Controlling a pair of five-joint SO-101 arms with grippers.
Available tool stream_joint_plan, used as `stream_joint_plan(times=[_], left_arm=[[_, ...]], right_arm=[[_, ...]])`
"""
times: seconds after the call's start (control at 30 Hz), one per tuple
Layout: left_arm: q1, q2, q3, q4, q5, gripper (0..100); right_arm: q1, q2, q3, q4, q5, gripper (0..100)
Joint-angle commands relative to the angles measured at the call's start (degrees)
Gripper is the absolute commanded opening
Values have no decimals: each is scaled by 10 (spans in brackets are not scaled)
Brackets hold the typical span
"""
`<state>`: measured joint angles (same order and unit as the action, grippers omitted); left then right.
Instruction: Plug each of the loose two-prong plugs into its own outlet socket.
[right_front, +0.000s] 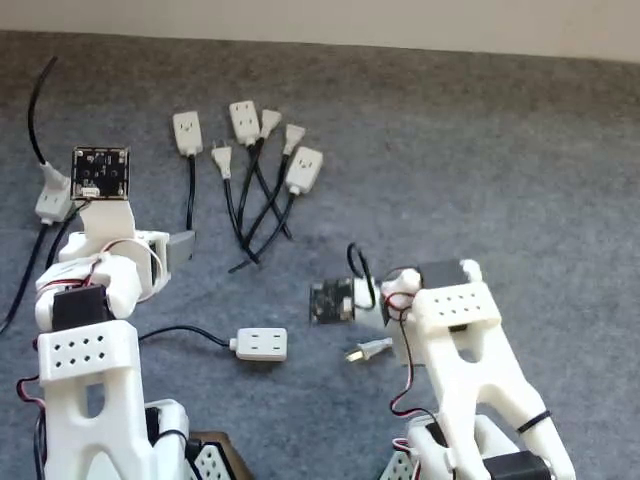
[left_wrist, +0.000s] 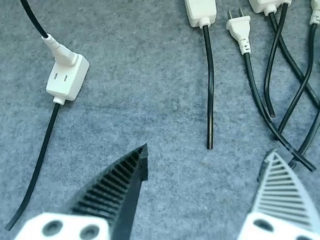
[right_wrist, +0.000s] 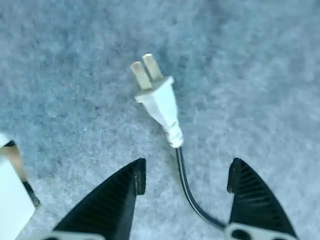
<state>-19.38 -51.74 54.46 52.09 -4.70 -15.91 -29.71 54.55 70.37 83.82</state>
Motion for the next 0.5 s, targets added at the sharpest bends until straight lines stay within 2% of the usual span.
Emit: stream_joint_plan(times=[0.0,0.17,0.37,0.47], left_arm=[[10,1,-3,-1,4,348],[10,1,-3,-2,4,348],[11,1,-2,-2,4,348],[11,1,-2,-2,4,348]], right_arm=[[-6,-14,26,-40,38,252],[-23,-14,48,-70,34,251],[-58,-21,66,-73,7,134],[-66,-21,67,-70,4,120]])
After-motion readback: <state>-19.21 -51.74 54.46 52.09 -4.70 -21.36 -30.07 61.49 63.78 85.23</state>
